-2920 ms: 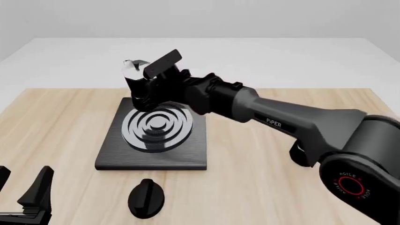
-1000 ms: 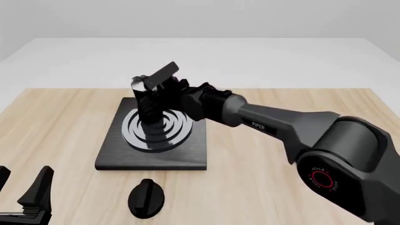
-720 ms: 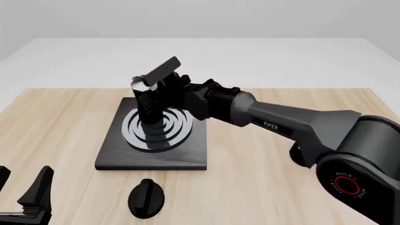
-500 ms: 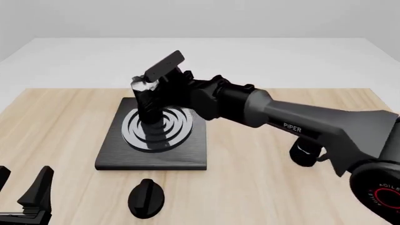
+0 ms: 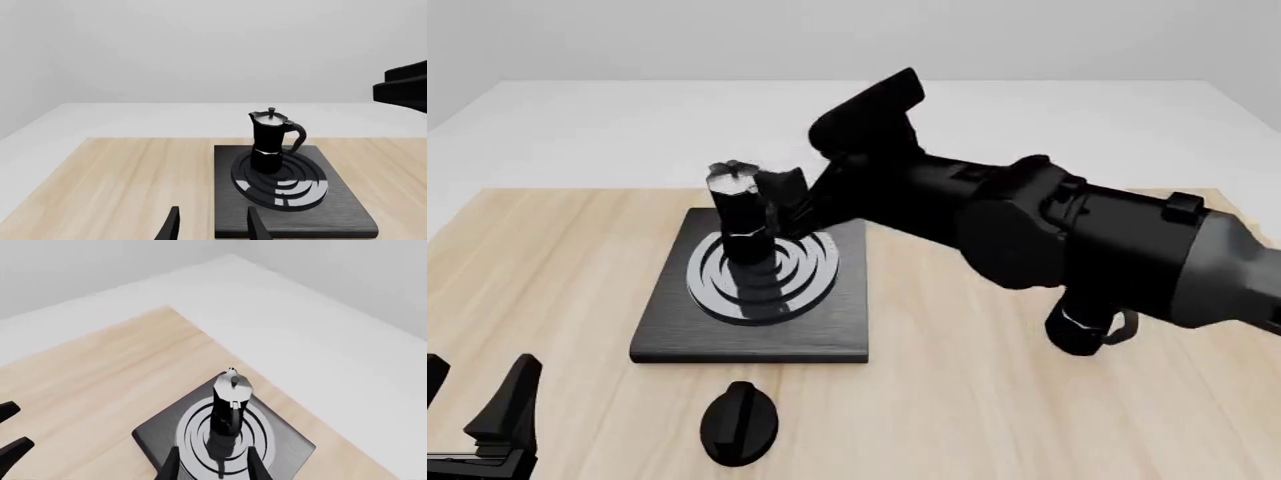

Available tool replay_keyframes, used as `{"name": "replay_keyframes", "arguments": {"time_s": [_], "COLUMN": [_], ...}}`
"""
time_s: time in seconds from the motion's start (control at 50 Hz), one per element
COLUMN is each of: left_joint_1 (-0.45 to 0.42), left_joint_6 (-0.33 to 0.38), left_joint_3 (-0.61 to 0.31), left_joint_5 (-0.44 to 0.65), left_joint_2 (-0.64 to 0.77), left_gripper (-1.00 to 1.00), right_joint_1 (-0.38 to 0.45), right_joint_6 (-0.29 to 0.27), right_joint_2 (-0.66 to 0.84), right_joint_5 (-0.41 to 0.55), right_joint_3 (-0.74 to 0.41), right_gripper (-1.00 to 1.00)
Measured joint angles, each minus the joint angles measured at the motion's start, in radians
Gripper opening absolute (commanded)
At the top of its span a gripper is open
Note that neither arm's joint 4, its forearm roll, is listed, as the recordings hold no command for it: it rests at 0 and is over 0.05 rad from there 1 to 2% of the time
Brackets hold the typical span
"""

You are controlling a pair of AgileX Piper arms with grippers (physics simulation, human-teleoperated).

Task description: Put both moka pots on the stove.

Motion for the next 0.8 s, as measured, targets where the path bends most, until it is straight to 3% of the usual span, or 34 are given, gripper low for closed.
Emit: {"name": "replay_keyframes", "arguments": {"time_s": [0.36,0.8], "left_joint_1": [0.000,0.000], "left_joint_6": [0.000,0.000], "left_joint_3": [0.000,0.000], "left_joint_5": [0.000,0.000], "left_joint_2": [0.000,0.000], "left_gripper": [1.00,1.00], "right_joint_1": [-0.103,-0.318], "right_joint_6": [0.048,0.037], "right_joint_2": [-0.316,-0.577], "right_joint_5": [-0.031,0.078], "right_joint_3": [0.251,0.387], "right_gripper": [1.00,1.00]}}
